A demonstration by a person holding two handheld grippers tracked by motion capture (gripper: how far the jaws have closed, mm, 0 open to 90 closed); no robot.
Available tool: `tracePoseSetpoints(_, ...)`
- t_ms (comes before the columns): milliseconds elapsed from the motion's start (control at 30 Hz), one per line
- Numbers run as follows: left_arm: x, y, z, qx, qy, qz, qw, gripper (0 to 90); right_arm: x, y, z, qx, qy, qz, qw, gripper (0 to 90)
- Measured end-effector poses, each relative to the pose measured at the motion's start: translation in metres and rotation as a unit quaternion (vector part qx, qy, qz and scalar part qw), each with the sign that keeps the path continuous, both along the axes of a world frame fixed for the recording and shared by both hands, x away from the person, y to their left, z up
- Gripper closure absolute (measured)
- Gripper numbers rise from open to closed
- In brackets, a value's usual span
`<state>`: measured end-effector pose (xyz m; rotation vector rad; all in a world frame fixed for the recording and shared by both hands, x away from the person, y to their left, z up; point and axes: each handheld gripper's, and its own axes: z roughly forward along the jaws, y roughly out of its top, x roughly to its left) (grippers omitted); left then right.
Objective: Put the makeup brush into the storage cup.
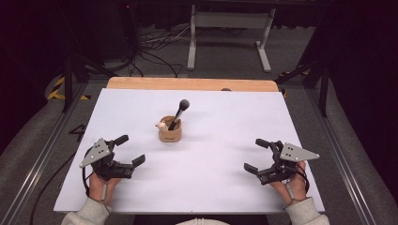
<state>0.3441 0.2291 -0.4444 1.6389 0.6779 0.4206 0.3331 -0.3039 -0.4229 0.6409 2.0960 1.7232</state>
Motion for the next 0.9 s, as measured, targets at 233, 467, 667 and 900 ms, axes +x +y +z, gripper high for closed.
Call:
tracePoseSetpoints(233,0.003,0.001,-0.006,0.005,0.002,0.0,1.0,0.0,-0.001,-0.001,-0.006,0.002,0.001,-0.004,1.0,0.0)
tracePoseSetpoints(467,0.003,0.002,-0.009,0.013,0.006,0.004,0.9999,0.0,-0.001,0.001,-0.01,-0.004,0.004,-0.004,1.0,0.0)
tracePoseSetpoints(667,0.001,-0.001,-0.01,0.017,0.008,-0.005,0.9998,0.0,0.0,-0.001,-0.01,-0.002,0.003,-0.006,1.0,0.0)
tracePoseSetpoints(900,0.001,0.0,-0.009,0.013,0.008,-0.004,0.9999,0.0,0.0,-0.001,-0.009,0.0,0.006,-0.006,1.0,0.1)
